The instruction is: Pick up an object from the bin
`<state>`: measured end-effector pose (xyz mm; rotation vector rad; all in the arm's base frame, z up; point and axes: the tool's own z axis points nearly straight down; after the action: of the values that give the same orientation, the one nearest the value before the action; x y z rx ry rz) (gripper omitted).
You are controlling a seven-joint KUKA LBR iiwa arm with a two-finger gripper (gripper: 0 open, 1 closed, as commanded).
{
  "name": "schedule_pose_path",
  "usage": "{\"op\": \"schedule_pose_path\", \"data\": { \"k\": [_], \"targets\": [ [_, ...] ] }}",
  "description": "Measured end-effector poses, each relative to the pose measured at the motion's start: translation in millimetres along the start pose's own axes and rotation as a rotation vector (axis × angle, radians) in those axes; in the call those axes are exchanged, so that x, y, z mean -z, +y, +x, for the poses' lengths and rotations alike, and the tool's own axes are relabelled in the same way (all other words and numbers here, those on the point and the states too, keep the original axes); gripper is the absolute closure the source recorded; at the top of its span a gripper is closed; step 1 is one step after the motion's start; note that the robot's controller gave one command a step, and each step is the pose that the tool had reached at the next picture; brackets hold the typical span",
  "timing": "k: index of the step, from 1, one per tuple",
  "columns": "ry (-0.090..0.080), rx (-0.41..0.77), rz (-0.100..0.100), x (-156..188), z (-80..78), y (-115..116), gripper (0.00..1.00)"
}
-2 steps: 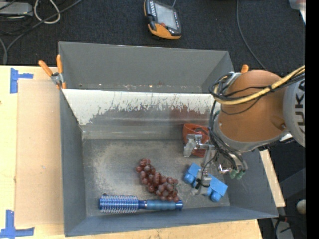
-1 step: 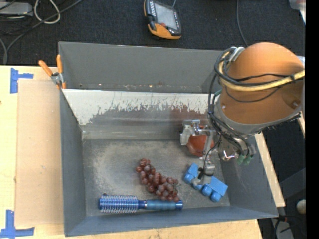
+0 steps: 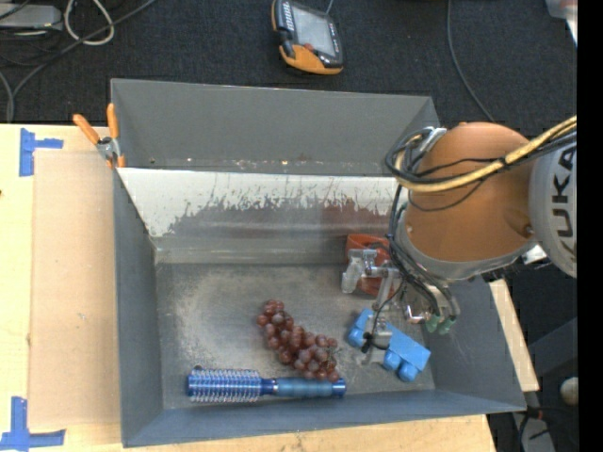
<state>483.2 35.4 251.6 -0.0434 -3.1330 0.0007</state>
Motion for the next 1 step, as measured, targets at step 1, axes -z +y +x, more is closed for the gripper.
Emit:
{"op": "schedule_pose_path", "data": {
  "k": [1],
  "targets": [
    [0.006, -0.024, 0.003, -15.0, 3.6, 15.0, 0.00]
  ]
}}
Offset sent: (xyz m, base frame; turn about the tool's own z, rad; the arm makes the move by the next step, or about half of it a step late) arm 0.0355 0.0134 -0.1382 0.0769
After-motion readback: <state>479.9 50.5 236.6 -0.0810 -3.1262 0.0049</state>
